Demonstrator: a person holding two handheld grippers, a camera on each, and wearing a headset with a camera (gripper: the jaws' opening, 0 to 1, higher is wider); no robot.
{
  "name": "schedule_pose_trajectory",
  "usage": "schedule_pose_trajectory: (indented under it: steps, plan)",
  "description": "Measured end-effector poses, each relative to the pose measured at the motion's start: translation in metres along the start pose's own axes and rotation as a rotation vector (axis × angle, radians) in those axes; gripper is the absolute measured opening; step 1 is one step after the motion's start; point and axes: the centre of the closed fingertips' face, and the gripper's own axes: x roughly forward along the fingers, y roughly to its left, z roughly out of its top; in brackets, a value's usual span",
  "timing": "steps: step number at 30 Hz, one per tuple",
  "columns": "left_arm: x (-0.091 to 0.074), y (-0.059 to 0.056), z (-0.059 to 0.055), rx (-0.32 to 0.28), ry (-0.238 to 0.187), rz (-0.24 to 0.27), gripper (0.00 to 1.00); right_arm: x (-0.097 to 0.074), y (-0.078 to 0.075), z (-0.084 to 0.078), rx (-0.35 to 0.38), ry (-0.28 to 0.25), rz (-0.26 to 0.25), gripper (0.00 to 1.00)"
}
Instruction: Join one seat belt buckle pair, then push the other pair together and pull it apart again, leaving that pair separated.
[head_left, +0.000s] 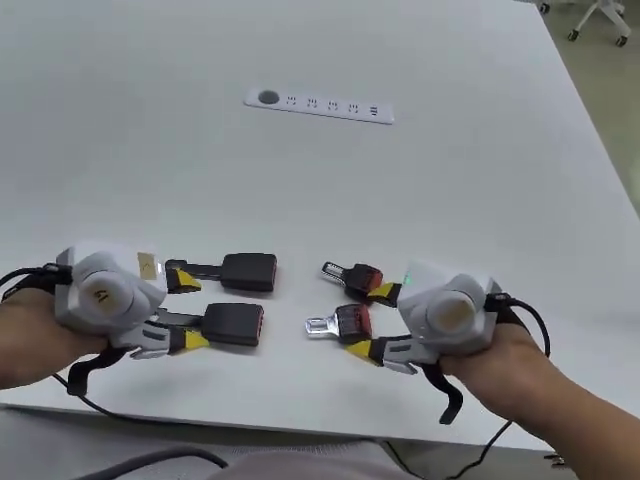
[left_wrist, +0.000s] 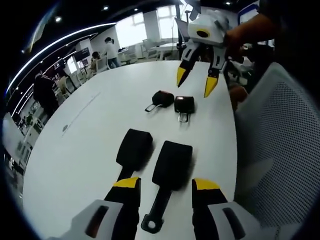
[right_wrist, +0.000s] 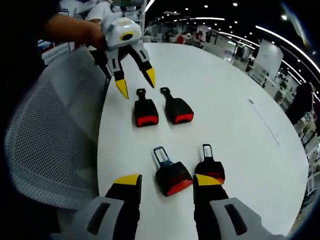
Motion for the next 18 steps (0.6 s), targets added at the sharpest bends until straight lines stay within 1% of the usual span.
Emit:
schedule_pose_trajectory:
  steps: [1, 2, 4, 5, 8, 9, 11, 13, 16, 18]
  plan:
    - [0.001, -0.002, 0.001, 0.011, 0.004, -0.014, 0.41, 0.001, -0.002, -0.001, -0.015, 0.005, -0.006, 0.39]
    - [0.004, -0.004, 0.002, 0.037, 0.015, -0.033, 0.4, 0.002, -0.003, -0.001, -0.024, 0.009, 0.002, 0.39]
    - [0.008, -0.006, 0.001, 0.072, 0.036, -0.047, 0.4, 0.003, -0.003, -0.001, -0.043, 0.014, 0.023, 0.37]
    - [0.011, -0.007, 0.001, 0.089, 0.048, -0.052, 0.4, 0.003, -0.004, -0.001, -0.067, 0.021, 0.023, 0.37]
    - [0.018, -0.006, 0.001, 0.102, 0.057, -0.063, 0.4, 0.008, -0.003, -0.002, -0.105, 0.04, 0.05, 0.36]
    - [0.02, -0.006, 0.002, 0.104, 0.058, -0.065, 0.4, 0.008, -0.004, -0.002, -0.112, 0.046, 0.046, 0.35]
    - [0.023, -0.005, 0.003, 0.12, 0.062, -0.076, 0.4, 0.011, -0.002, -0.004, -0.126, 0.06, 0.07, 0.35]
    - [0.025, -0.005, 0.004, 0.121, 0.071, -0.098, 0.4, 0.015, -0.003, -0.007, -0.146, 0.074, 0.07, 0.36]
    - [0.027, -0.001, 0.005, 0.126, 0.07, -0.11, 0.4, 0.022, -0.002, -0.01, -0.171, 0.093, 0.087, 0.36]
    - [0.029, -0.001, 0.004, 0.14, 0.079, -0.12, 0.4, 0.024, -0.003, -0.011, -0.187, 0.104, 0.092, 0.37]
